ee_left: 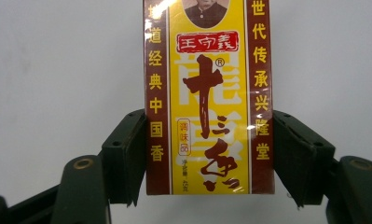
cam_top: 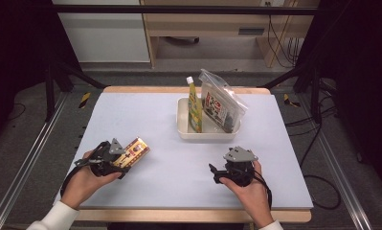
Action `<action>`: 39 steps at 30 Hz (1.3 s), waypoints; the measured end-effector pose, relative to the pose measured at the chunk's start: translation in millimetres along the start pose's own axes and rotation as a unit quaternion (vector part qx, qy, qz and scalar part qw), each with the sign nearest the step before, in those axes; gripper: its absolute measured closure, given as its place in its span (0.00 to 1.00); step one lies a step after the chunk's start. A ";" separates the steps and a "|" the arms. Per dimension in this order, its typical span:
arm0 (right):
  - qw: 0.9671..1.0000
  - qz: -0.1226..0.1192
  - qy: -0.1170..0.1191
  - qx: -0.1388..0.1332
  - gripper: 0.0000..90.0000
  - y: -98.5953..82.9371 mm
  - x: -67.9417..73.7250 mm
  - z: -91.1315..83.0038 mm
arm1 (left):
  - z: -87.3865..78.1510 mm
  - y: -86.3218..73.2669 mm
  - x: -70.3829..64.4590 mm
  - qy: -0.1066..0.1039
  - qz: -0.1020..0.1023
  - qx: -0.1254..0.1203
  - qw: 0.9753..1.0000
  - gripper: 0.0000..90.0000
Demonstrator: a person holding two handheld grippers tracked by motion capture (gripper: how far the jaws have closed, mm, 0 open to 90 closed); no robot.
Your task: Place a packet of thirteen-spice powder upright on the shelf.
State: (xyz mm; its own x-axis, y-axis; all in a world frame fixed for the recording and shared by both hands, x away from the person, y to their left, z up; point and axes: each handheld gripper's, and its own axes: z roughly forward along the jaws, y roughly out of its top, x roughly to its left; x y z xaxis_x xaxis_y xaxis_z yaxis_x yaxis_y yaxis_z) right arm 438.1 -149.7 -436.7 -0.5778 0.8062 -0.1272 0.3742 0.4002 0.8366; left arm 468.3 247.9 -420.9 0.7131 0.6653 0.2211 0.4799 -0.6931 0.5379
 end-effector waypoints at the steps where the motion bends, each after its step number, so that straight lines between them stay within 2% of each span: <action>1: 1.000 0.003 0.005 0.001 0.13 1.5 0.7 2.4 | 1.0 2.9 -2.7 -0.002 0.000 -0.018 1.000 0.36; 3: 1.000 0.015 0.018 0.003 0.15 6.1 2.5 7.4 | 4.2 8.7 -8.7 -0.007 -0.002 -0.053 0.999 0.36; 6: 0.999 0.023 0.034 -0.009 0.22 18.4 7.5 15.3 | 11.0 15.0 -16.7 0.004 0.011 -0.080 0.997 0.36; 8: 0.999 0.018 0.047 -0.005 0.24 28.0 11.4 23.9 | 15.2 17.6 -20.5 0.008 0.020 -0.094 0.995 0.36; 11: 0.999 0.010 0.052 -0.003 0.24 46.4 15.6 36.7 | 17.4 18.9 -28.6 0.016 0.029 -0.097 0.995 0.36; 13: 0.998 0.019 0.060 -0.019 0.26 58.7 18.3 42.1 | 16.6 16.3 -32.3 0.018 0.024 -0.106 0.994 0.36; 15: 0.997 0.030 0.068 -0.036 0.28 63.0 21.7 44.9 | 15.7 13.7 -35.5 0.017 0.021 -0.112 0.993 0.36; 19: 0.994 0.050 0.090 -0.031 0.32 57.5 32.5 51.1 | 16.4 12.3 -42.2 0.018 0.025 -0.128 0.991 0.36; 21: 0.994 0.047 0.095 -0.025 0.32 54.6 36.4 51.3 | 18.0 12.7 -47.9 0.019 0.030 -0.133 0.991 0.36; 23: 0.993 0.051 0.102 -0.030 0.32 53.2 37.4 49.7 | 19.0 14.1 -55.0 0.016 0.037 -0.134 0.990 0.36; 26: 0.991 0.059 0.112 -0.038 0.35 52.3 37.7 45.3 | 20.1 17.7 -65.0 0.021 0.055 -0.141 0.988 0.36; 27: 0.991 0.060 0.108 -0.048 0.37 52.1 37.5 42.5 | 20.1 18.2 -66.0 0.023 0.055 -0.146 0.988 0.36; 28: 0.990 0.065 0.112 -0.054 0.37 52.3 37.0 41.3 | 19.1 18.5 -65.3 0.023 0.058 -0.144 0.988 0.36; 29: 0.988 0.075 0.119 -0.058 0.37 52.5 36.7 40.1 | 19.0 18.2 -64.9 0.021 0.053 -0.149 0.987 0.36; 33: 0.986 0.077 0.132 -0.060 0.36 52.1 38.3 39.2 | 19.8 15.5 -65.9 0.020 0.052 -0.154 0.986 0.36; 36: 0.984 0.079 0.147 -0.062 0.33 52.2 41.1 40.1 | 19.1 16.9 -68.7 0.012 0.054 -0.165 0.985 0.36; 39: 0.985 0.074 0.143 -0.059 0.34 53.1 45.0 41.7 | 18.1 18.2 -70.8 0.011 0.059 -0.172 0.983 0.36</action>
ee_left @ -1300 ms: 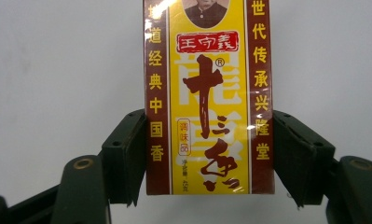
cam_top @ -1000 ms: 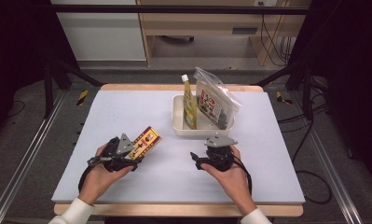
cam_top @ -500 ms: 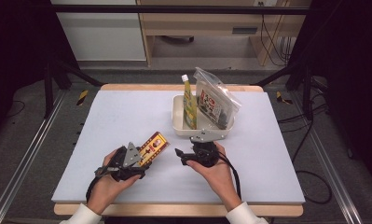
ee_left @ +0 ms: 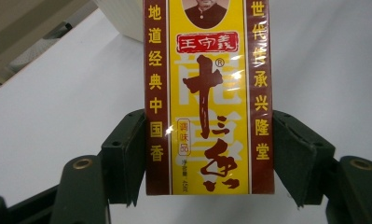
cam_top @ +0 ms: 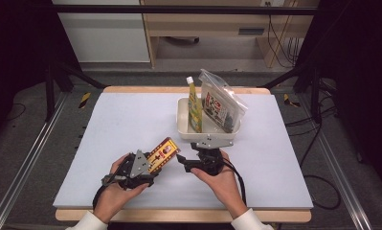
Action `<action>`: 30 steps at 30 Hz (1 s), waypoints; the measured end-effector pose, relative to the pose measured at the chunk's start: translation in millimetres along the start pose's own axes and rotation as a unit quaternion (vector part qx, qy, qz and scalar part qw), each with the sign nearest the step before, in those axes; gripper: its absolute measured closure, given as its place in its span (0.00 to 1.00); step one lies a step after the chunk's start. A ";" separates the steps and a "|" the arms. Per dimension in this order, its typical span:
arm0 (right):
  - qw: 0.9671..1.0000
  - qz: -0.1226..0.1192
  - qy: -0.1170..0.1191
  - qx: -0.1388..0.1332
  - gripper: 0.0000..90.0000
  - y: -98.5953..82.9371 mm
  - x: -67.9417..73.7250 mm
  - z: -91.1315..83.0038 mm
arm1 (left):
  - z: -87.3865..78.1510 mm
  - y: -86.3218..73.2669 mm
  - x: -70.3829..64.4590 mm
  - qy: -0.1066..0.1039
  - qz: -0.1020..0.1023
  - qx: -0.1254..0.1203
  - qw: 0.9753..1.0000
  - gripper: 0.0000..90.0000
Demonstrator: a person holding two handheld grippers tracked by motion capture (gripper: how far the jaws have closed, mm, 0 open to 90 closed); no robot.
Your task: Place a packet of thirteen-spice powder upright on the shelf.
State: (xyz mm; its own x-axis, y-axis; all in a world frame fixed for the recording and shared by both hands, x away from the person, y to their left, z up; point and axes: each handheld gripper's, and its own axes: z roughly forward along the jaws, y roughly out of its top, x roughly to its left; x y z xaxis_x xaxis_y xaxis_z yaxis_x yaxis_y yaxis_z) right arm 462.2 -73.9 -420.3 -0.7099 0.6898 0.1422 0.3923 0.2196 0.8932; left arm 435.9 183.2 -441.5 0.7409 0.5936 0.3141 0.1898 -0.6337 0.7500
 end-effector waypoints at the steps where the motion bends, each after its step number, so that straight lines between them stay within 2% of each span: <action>1: 1.000 0.002 0.001 0.000 0.34 0.0 0.4 0.8 | -0.5 0.3 -0.4 0.000 0.004 -0.001 1.000 0.36; 6: 1.000 0.012 0.011 0.001 0.35 0.1 0.9 1.4 | -3.0 2.5 -2.8 0.002 0.004 -0.019 1.000 0.36; 11: 0.999 0.030 0.024 0.003 0.35 0.4 0.4 2.2 | -3.6 4.1 -4.8 -0.003 0.010 -0.019 1.000 0.36; 13: 0.999 0.035 0.040 0.000 0.35 0.6 0.3 2.8 | -2.5 4.7 -7.1 -0.007 0.011 -0.021 1.000 0.36; 18: 0.998 0.042 0.050 0.013 0.37 -1.2 1.4 7.9 | -1.9 7.4 -13.1 -0.013 0.017 -0.030 0.999 0.36; 22: 0.995 0.054 0.076 0.023 0.42 -3.1 -0.2 12.1 | -1.3 8.9 -17.2 -0.020 0.022 -0.036 0.999 0.36; 26: 0.995 0.056 0.083 0.024 0.50 -3.3 0.2 12.7 | 0.9 8.8 -19.6 -0.023 0.029 -0.034 0.999 0.36; 30: 0.992 0.078 0.100 0.016 0.59 -3.5 -2.9 9.9 | 1.8 7.7 -19.0 -0.022 0.031 -0.033 0.999 0.36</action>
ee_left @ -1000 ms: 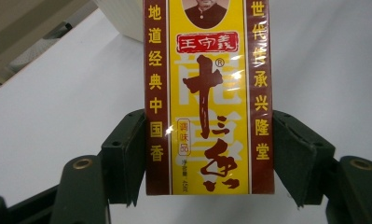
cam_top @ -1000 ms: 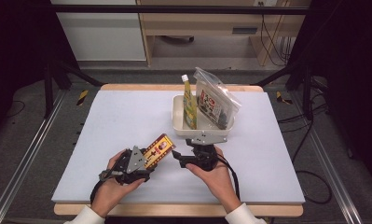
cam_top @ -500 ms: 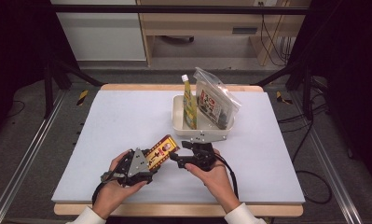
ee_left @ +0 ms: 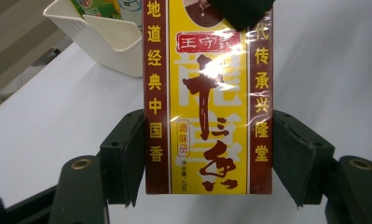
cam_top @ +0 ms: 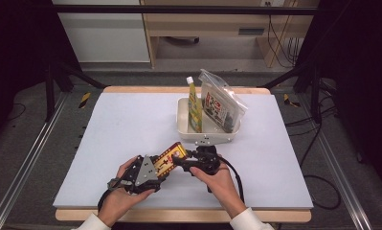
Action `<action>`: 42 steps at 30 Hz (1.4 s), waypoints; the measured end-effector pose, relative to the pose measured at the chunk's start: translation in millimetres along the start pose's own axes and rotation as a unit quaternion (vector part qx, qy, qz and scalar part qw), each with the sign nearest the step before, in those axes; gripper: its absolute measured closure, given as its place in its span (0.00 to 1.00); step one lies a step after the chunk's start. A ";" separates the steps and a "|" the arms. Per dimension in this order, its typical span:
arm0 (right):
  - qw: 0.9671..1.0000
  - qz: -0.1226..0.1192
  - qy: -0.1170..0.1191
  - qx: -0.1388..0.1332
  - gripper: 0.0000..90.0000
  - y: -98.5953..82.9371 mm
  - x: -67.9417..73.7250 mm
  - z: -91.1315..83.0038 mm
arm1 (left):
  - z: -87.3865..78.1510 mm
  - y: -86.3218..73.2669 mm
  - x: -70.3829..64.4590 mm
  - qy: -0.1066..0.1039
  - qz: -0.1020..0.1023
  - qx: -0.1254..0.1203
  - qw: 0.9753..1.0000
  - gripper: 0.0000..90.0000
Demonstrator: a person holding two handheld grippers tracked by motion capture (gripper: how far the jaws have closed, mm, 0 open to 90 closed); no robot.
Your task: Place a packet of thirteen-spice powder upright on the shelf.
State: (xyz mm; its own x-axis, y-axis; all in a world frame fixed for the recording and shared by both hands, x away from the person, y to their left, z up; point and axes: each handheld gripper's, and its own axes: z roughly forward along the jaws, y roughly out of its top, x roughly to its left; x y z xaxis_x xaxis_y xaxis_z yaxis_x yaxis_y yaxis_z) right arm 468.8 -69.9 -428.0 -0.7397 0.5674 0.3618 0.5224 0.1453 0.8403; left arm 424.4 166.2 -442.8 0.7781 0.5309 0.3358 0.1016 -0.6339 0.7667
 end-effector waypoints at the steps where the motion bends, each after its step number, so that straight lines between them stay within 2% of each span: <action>1: 1.000 0.003 0.004 -0.002 0.61 0.4 -0.3 -0.9 | 0.5 -0.2 0.0 0.000 0.000 0.000 1.000 0.36; 8: 1.000 0.012 0.021 -0.014 0.70 1.2 1.7 -3.0 | 2.8 -1.4 0.7 0.004 0.004 0.004 1.000 0.36; 27: 0.999 0.016 0.016 -0.023 0.73 1.9 7.1 -2.7 | 4.9 -2.0 1.5 0.010 0.008 0.006 1.000 0.36; 33: 0.999 0.019 0.016 -0.026 0.74 2.8 8.3 -3.2 | 6.2 -3.0 2.1 0.005 -0.001 -0.003 1.000 0.34; 36: 0.999 0.012 0.009 -0.032 0.75 4.5 10.8 -5.8 | 5.2 -3.1 4.2 0.002 -0.011 -0.007 1.000 0.23; 39: 0.999 0.011 0.003 -0.039 0.75 5.9 11.5 -9.4 | 1.7 -3.2 6.5 0.000 -0.035 -0.022 0.999 0.18; 42: 0.999 0.010 -0.007 -0.048 0.75 7.5 10.5 -13.0 | -1.6 -4.3 8.3 0.005 -0.038 -0.022 0.999 0.15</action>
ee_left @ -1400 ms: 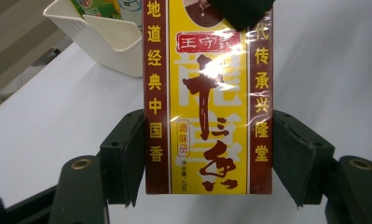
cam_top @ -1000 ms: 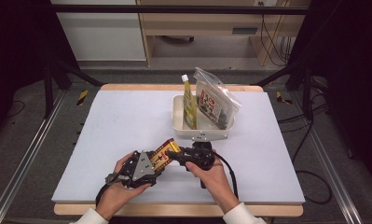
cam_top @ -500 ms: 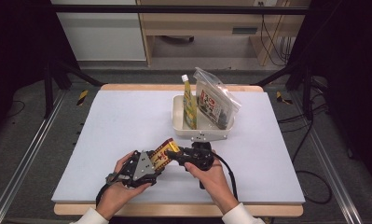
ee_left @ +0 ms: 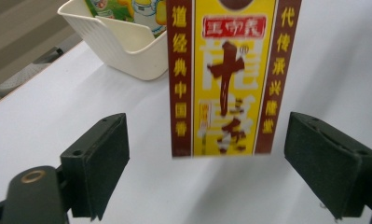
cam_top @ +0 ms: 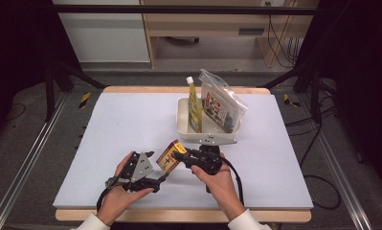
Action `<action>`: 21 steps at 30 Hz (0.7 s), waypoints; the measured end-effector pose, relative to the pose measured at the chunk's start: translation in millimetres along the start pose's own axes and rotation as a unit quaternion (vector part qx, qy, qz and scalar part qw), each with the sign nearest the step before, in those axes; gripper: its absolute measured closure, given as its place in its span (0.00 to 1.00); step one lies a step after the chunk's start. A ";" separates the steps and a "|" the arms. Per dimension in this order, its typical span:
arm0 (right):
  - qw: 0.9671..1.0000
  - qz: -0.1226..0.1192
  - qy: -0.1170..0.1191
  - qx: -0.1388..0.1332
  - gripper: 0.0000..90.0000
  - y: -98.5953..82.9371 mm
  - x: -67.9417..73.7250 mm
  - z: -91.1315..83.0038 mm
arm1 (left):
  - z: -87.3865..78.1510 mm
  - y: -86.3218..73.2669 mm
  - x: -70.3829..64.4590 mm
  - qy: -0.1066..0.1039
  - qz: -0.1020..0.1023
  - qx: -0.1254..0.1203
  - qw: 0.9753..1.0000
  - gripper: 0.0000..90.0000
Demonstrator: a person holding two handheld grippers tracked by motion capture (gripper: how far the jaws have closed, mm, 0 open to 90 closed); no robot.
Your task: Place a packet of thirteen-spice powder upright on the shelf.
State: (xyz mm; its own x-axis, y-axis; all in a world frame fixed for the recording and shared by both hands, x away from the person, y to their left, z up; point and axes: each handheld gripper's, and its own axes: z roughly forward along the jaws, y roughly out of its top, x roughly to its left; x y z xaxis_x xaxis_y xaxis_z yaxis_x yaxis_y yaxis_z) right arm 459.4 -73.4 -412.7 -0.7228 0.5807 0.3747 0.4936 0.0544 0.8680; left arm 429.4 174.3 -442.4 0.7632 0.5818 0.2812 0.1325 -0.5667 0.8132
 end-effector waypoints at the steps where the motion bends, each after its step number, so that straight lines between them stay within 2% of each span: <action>1: 1.000 -0.004 -0.006 -0.003 0.75 0.9 -0.3 -1.1 | -0.9 -0.7 0.6 0.000 -0.005 -0.001 1.000 0.14; 4: 0.999 -0.017 -0.033 -0.010 0.75 4.2 1.3 -4.3 | -5.0 -3.6 4.7 0.006 -0.011 0.011 1.000 0.13; 6: 0.999 -0.023 -0.047 -0.016 0.75 6.2 1.8 -6.2 | -11.2 -7.7 9.1 0.014 -0.028 0.019 0.999 0.12; 8: 0.997 -0.031 -0.068 -0.022 0.75 9.6 4.3 -7.9 | -17.9 -12.9 13.1 0.016 -0.044 0.030 0.998 0.10; 9: 0.996 -0.038 -0.080 -0.025 0.75 11.6 5.3 -8.4 | -22.2 -15.6 14.7 0.024 -0.048 0.032 0.998 0.10; 11: 0.994 -0.045 -0.097 -0.032 0.75 15.2 5.9 -9.6 | -32.8 -20.4 17.9 0.033 -0.051 0.025 0.998 0.10; 12: 0.993 -0.045 -0.103 -0.034 0.75 18.4 6.2 -9.8 | -39.9 -23.0 21.1 0.043 -0.046 0.023 0.998 0.10; 14: 0.991 -0.051 -0.119 -0.037 0.75 24.6 6.6 -10.0 | -47.3 -27.0 24.7 0.051 -0.054 0.022 0.997 0.10; 17: 0.988 -0.059 -0.135 -0.042 0.75 32.8 7.6 -11.2 | -59.2 -36.9 35.7 0.070 -0.070 0.036 0.994 0.10; 21: 0.986 -0.058 -0.150 -0.048 0.75 43.8 8.1 -12.0 | -62.2 -47.3 47.7 0.079 -0.106 0.045 0.990 0.10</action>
State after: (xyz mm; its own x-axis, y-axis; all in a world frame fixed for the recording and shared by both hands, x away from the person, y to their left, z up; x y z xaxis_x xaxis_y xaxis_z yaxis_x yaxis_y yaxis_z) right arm 469.4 -76.1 -367.7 -0.5890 0.7899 0.1706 0.3579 0.0657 0.9315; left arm 420.2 265.1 -435.8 0.6050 0.7730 0.1907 0.3403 -0.4675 0.8159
